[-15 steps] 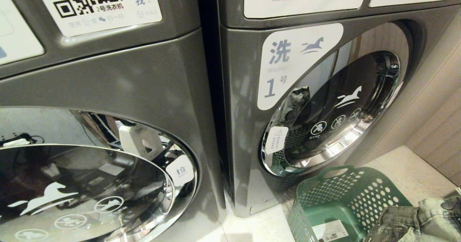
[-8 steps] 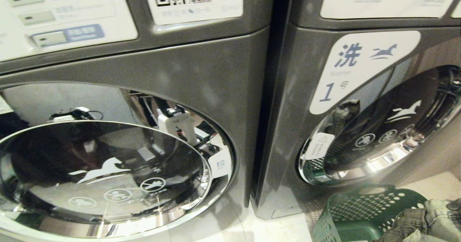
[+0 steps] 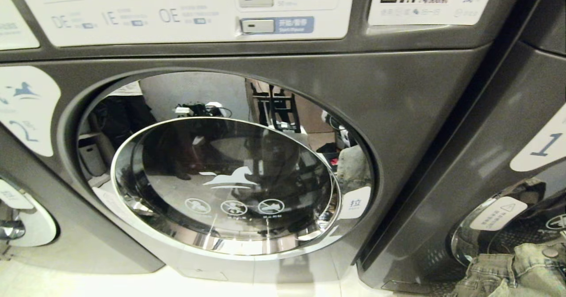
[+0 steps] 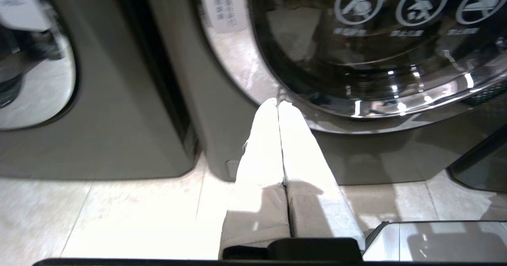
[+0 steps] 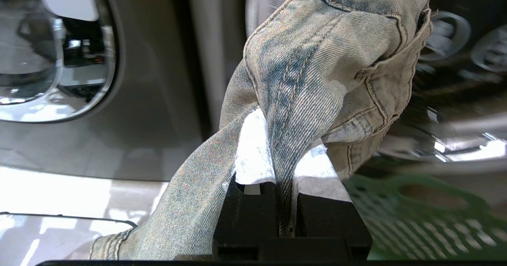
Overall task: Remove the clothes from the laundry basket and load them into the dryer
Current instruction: Put the clothes in the dryer
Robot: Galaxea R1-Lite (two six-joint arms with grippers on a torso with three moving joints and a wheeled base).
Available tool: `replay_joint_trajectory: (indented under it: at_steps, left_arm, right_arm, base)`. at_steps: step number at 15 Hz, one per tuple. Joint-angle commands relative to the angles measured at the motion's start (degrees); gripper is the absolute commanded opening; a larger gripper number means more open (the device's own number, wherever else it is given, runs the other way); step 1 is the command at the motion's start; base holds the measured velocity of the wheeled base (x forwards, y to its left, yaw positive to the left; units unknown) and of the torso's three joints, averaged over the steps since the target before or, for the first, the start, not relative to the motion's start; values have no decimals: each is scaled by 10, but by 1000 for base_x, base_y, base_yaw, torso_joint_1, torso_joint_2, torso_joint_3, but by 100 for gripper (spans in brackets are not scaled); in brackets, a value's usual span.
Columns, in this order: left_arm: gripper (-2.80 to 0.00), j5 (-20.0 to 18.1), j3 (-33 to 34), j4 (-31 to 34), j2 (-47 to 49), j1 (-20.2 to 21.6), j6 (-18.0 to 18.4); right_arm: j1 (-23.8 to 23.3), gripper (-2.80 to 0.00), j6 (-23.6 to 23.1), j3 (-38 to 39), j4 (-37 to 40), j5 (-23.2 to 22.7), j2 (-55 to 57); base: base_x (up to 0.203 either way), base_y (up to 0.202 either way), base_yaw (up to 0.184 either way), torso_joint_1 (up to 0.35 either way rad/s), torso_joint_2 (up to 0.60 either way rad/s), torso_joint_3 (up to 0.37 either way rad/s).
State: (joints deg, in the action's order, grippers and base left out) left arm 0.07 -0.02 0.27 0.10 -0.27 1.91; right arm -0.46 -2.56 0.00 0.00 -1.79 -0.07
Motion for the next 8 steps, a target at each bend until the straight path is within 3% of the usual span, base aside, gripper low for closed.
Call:
replay_joint_trajectory:
  at_steps: [1,8]
  left_arm:
    - [-280,0,0,0,0,0,0]
    - [-280,0,0,0,0,0,0]
  right_arm:
    - [0,-280,-1,0,0,-1,1]
    - [0,-280,-8,0,0,-1,1]
  base:
    - [5,-8,88,2,5,0]
    - [0,0,0,0,0,0]
